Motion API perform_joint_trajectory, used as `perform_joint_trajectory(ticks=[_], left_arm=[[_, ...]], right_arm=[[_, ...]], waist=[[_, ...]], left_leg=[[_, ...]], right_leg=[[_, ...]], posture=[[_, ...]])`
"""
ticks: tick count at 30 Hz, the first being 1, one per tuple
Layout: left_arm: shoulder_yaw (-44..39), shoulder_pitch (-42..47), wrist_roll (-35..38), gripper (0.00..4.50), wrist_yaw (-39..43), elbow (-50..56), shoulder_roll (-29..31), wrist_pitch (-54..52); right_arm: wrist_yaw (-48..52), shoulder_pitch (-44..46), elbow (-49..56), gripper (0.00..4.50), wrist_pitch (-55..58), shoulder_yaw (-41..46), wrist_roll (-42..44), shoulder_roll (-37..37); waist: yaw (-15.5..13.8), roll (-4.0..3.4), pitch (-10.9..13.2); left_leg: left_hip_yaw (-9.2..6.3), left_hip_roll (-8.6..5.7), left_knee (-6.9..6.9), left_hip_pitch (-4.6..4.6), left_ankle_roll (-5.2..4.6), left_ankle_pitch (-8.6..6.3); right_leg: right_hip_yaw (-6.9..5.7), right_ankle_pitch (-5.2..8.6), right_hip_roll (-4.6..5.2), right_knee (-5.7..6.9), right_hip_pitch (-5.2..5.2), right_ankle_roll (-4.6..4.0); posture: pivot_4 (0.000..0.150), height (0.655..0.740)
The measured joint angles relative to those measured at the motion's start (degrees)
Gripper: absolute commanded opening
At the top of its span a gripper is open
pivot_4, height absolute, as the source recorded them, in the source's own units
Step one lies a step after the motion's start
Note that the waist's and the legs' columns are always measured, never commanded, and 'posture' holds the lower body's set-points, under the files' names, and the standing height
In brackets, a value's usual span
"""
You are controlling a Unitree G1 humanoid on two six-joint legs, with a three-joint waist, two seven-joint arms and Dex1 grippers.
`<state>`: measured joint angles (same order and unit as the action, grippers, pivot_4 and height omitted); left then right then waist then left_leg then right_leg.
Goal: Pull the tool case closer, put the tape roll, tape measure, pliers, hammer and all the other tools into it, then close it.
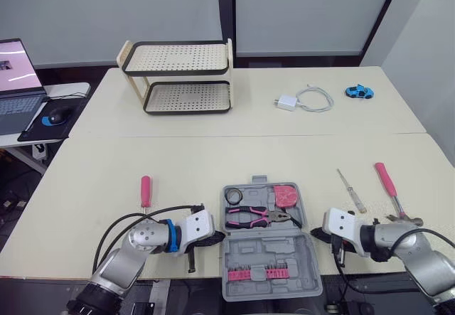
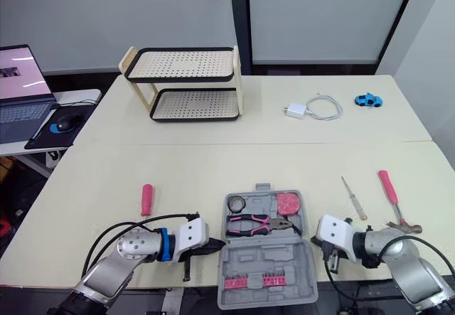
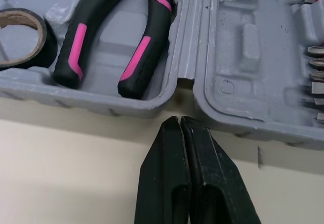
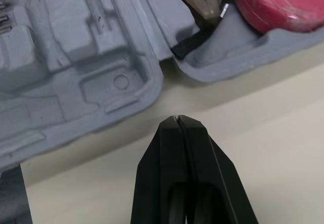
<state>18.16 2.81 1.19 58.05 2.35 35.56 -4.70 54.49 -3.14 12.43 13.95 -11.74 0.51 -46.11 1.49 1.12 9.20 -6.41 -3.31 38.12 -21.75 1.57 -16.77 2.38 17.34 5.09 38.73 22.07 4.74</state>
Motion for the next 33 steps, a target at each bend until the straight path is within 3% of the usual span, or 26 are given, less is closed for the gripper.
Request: perform_joint_trajectory(ticks=[33], left_arm=[[0.96, 7.9, -4.59, 0.04, -0.21, -6.47, -4.51, 0.78]], right_arm=[[0.03, 6.85, -3.25, 0.0, 5.4, -1.3, -3.88, 5.63]], waist=[[-0.32, -0.08, -0.08]], left_leg=[[-0.01, -0.02, 0.04, 0.11, 0.01, 0.01]], right_leg=[[-0.01, 0.0, 0.0, 0.11, -0.07, 0.0]], posture=[[0.15, 0.74]])
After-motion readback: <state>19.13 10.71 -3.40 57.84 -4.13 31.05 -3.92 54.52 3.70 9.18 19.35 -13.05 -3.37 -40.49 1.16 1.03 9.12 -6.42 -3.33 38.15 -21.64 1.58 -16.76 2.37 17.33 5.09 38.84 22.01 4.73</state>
